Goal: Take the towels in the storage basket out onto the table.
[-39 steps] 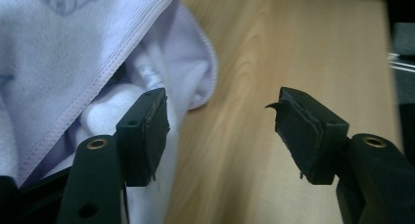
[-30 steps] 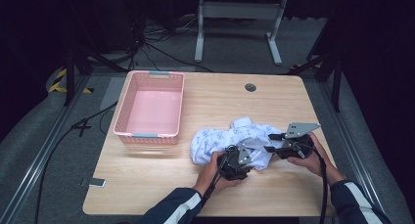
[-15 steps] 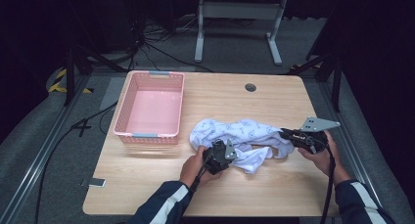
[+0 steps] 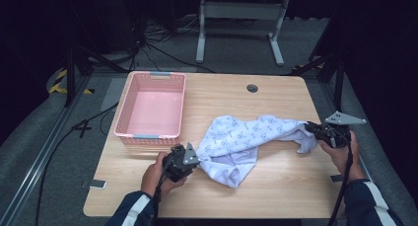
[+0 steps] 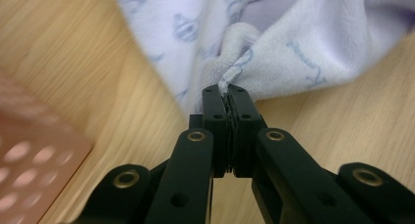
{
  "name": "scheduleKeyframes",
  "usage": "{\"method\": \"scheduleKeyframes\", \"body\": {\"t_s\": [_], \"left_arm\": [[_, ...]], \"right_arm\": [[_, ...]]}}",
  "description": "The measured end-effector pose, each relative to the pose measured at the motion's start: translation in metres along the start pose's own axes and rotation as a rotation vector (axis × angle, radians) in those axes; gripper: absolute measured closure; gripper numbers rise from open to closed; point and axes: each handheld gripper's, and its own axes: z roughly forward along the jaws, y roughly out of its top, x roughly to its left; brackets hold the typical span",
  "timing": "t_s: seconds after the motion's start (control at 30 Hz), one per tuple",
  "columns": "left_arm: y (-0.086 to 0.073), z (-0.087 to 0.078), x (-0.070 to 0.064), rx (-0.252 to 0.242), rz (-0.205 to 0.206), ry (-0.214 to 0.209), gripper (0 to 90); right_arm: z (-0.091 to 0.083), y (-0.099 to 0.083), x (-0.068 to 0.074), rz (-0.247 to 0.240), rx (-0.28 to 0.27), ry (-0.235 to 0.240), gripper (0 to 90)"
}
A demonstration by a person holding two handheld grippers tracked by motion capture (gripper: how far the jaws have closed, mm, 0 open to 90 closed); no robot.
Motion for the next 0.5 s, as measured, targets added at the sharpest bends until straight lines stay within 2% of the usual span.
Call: {"method": "scheduleKeyframes", "body": {"t_s": [0.07, 0.13, 0.17, 0.2, 0.23, 0.27, 0.37, 0.43, 0.5], "left_arm": [[-0.005, -0.006, 0.005, -0.007, -0.018, 0.017, 87.9], [-0.008, -0.010, 0.009, -0.027, -0.044, 0.031, 87.4], [-0.008, -0.010, 0.010, -0.033, -0.066, 0.052, 84.6], [-0.008, -0.010, 0.010, -0.033, -0.066, 0.052, 75.2], [-0.009, -0.008, 0.011, -0.050, -0.118, 0.057, 66.5], [-0.009, -0.007, 0.010, -0.061, -0.124, 0.035, 64.0], [-0.006, -0.005, -0.001, -0.096, -0.148, -0.006, 47.2], [-0.003, -0.003, -0.012, -0.119, -0.144, -0.041, 38.3], [-0.001, 0.001, -0.024, -0.114, -0.134, -0.058, 34.8]], "right_arm": [[0.002, -0.003, -0.004, 0.015, 0.013, 0.015, 83.4], [0.005, -0.002, -0.002, 0.011, 0.028, 0.023, 83.0], [0.007, -0.002, 0.000, 0.006, 0.034, 0.029, 81.4], [0.007, -0.002, 0.000, 0.006, 0.034, 0.029, 81.4], [0.012, -0.002, 0.004, -0.017, 0.062, 0.029, 75.3], [0.012, -0.003, 0.005, -0.018, 0.065, 0.028, 71.9], [0.011, -0.003, 0.005, -0.009, 0.065, 0.034, 58.9], [0.008, -0.001, 0.008, -0.026, 0.045, 0.047, 56.2], [0.005, 0.003, 0.015, -0.043, 0.007, 0.070, 54.3]]}}
